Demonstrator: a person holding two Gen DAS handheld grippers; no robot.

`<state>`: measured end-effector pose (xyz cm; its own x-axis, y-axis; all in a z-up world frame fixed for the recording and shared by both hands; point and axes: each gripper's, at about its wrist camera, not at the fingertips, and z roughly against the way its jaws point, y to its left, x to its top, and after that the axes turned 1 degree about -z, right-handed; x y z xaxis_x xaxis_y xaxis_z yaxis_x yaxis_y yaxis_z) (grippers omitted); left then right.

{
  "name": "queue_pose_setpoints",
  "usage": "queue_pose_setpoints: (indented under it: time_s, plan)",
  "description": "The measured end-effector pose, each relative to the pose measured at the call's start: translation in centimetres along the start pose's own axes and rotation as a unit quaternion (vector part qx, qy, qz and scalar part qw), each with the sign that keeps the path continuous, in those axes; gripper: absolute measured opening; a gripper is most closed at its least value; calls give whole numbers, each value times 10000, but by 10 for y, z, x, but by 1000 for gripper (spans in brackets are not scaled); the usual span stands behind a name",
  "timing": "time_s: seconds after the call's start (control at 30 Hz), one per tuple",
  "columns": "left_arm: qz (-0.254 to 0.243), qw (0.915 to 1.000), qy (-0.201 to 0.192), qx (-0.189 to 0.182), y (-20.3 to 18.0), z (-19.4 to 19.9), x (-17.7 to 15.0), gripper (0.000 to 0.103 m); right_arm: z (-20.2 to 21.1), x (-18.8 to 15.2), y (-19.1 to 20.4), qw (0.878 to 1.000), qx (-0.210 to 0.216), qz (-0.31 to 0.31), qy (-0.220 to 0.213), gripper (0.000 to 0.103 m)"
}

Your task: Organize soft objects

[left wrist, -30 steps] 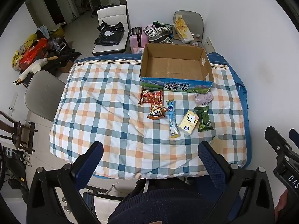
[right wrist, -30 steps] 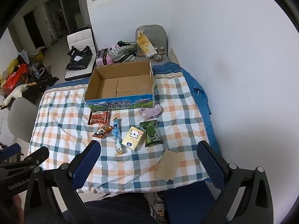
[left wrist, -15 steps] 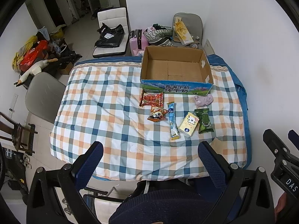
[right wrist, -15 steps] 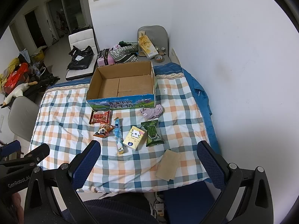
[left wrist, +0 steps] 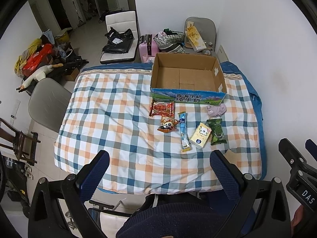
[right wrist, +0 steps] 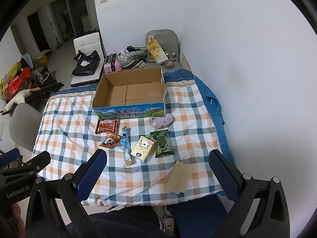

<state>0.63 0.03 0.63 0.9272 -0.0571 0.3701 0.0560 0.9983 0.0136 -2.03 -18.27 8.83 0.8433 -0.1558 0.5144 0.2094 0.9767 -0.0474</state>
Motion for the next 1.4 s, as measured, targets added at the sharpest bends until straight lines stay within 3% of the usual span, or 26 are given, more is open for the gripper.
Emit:
queue_pose_setpoints:
  time_s: [1.4]
  plan:
    - [-5, 9999, -123, 5, 1, 3, -1, 103, 8, 4, -10, 9998, -12, -64, -170, 103]
